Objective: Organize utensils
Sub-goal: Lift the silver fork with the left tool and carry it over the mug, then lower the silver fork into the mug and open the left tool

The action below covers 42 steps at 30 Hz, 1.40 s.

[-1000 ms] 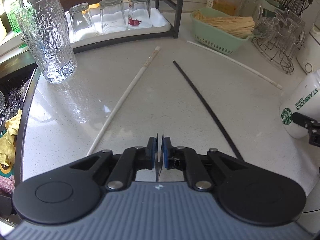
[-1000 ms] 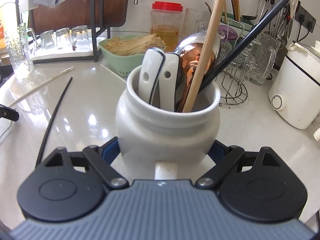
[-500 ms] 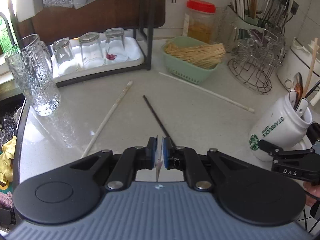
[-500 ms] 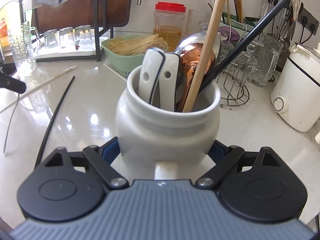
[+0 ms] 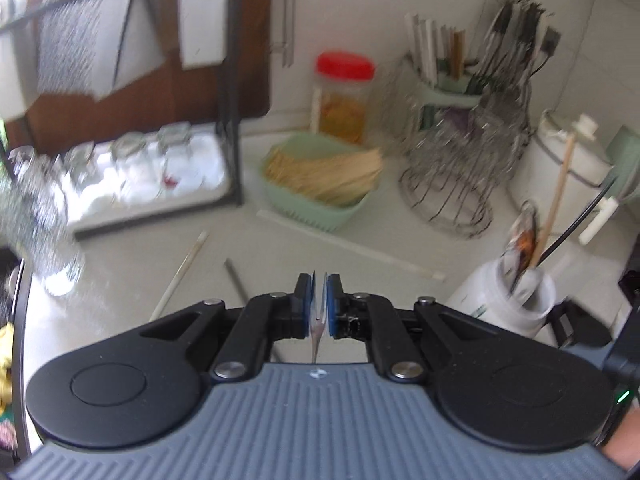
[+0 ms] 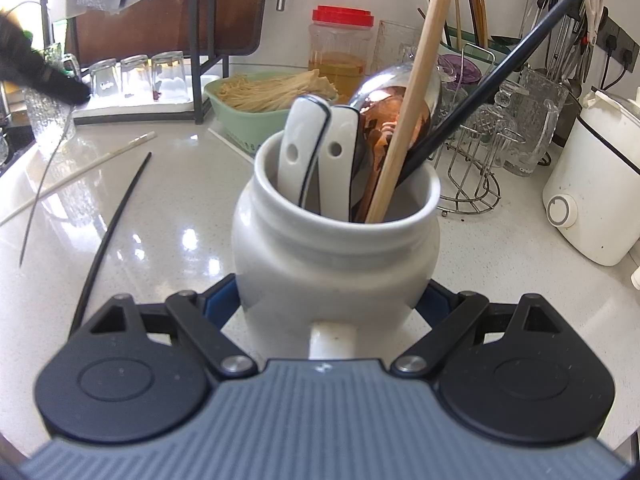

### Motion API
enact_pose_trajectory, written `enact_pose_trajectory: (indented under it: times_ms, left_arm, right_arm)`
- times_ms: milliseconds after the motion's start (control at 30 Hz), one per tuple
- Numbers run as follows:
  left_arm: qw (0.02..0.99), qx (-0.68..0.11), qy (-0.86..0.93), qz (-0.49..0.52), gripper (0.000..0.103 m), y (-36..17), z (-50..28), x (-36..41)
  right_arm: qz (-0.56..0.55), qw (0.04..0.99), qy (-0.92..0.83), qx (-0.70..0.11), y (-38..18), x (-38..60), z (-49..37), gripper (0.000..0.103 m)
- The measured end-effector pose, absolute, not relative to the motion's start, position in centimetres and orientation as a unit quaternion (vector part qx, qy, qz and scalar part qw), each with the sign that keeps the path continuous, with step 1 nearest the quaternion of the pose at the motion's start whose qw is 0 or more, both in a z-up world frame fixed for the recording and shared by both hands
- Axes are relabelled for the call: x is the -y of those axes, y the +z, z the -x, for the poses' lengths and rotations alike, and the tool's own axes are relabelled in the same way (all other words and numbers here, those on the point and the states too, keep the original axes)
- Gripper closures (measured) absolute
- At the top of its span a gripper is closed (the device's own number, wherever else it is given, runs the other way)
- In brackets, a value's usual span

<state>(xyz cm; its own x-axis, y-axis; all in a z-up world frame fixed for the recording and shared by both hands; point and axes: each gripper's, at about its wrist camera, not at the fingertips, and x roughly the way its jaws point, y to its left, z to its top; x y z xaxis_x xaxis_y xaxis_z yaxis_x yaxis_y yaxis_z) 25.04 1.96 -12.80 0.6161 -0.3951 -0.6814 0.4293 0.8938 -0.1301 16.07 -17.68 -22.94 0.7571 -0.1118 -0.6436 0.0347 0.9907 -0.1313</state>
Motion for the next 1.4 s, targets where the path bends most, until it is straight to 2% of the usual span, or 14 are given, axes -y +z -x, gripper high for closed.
enact_pose_trajectory:
  times_ms: [467, 733, 867, 1400]
  left_arm:
    - [0.902, -0.285, -0.324, -0.003, 0.094, -4.6, -24.8, 6.2]
    - [0.895, -0.250, -0.370, 0.007, 0.094, -1.6, -23.8, 9.9]
    - [0.883, -0.251, -0.396, 0.030, 0.094, -2.3, -23.3, 11.2]
    - [0.882, -0.285, -0.376, 0.000, 0.094, -8.6, -22.5, 13.3]
  right_arm:
    - [0.057, 0.938, -0.030, -0.340, -23.0, 17.9, -15.5, 0.010]
    - [0.058, 0.940, -0.023, -0.337, -23.0, 18.0, -15.7, 0.010]
    - [0.059, 0.940, -0.020, -0.335, -23.0, 18.1, -15.6, 0.011]
    - [0.066, 0.942, -0.007, -0.328, -23.1, 18.1, -15.3, 0.010]
